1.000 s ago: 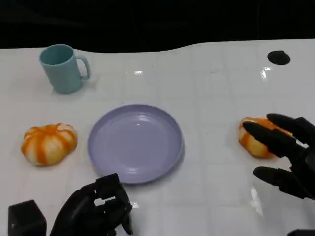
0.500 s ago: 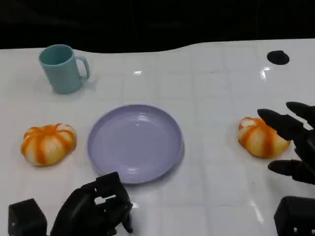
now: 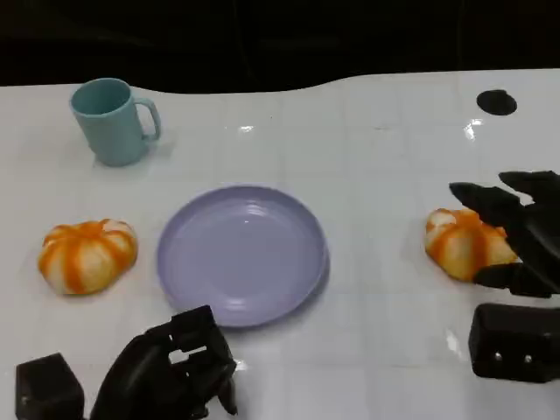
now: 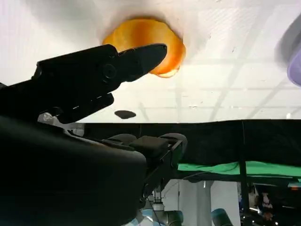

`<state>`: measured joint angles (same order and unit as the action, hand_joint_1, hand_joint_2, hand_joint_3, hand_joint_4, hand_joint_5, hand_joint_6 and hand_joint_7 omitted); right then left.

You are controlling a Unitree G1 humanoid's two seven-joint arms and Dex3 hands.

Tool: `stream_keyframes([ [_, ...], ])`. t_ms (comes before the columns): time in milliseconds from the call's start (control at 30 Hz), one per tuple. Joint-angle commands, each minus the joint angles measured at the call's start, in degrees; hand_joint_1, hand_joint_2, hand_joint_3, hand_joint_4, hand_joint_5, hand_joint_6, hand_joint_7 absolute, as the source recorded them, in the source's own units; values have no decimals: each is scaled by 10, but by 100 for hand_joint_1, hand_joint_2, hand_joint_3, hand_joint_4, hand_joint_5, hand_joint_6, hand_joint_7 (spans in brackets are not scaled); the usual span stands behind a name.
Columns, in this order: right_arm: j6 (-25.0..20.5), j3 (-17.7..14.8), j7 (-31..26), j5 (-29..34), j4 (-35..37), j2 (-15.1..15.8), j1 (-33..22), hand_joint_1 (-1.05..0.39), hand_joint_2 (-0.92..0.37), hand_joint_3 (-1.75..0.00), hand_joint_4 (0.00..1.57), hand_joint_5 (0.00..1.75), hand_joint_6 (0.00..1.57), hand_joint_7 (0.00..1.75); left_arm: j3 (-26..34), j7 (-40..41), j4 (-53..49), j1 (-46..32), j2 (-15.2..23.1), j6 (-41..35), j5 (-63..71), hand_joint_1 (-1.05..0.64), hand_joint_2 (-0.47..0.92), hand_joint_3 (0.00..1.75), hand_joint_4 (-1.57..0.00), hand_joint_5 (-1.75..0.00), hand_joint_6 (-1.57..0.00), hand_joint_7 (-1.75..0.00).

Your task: Grasp the bread from the table and place it into the plate.

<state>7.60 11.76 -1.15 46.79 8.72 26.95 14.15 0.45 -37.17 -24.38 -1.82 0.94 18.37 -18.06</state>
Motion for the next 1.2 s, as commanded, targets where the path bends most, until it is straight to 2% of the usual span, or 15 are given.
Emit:
stream_keyframes([
  [33, -12, 20, 19, 1, 34, 6, 30, -48, -79, 0, 7, 37, 30, 0, 3, 1, 7, -4, 5, -5, 1, -60, 74, 52, -78, -175, -73, -146],
  [267, -15, 50, 25, -7, 89, 0, 66, -43, -76, 0, 12, 32, 30, 0, 2, 3, 10, -6, 5, -1, 4, -58, 75, 52, -77, -175, -73, -146],
  [500, -35, 76, 44, -7, 127, -5, 91, -43, -79, 0, 17, 19, 29, 0, 1, 3, 13, -8, 5, 1, 6, -59, 75, 52, -76, -175, -73, -146],
  [767, -31, 103, 50, -11, 209, -12, 133, -46, -82, -1, 21, 14, 30, 0, 1, 7, 20, -12, 4, -4, 7, -60, 76, 52, -76, -175, -72, -147],
  [867, -29, 109, 46, -14, 241, -18, 149, -46, -84, -1, 28, 14, 35, 2, 1, 7, 22, -13, 4, -5, 6, -61, 76, 51, -76, -175, -72, -147],
  [1000, -18, 109, 20, -28, 285, -31, 165, -35, -89, -1, 47, 13, 48, 4, 2, 5, 20, -13, 4, 0, 7, -60, 76, 51, -76, -175, -72, -147],
  [1100, 29, 93, -46, -55, 324, -43, 169, -19, -92, -1, 89, 23, 75, 8, 1, 9, 23, -15, 4, -1, 10, -60, 76, 51, -76, -175, -72, -147],
  [1133, 46, 93, -72, -58, 336, -44, 171, -15, -92, -1, 103, 33, 89, 11, 1, 10, 24, -15, 3, -3, 9, -60, 76, 51, -76, -175, -72, -147],
  [1200, 72, 97, -107, -57, 361, -46, 178, -13, -92, -4, 99, 77, 106, 8, 0, 10, 25, -16, 4, -1, 11, -60, 76, 51, -76, -175, -73, -147],
])
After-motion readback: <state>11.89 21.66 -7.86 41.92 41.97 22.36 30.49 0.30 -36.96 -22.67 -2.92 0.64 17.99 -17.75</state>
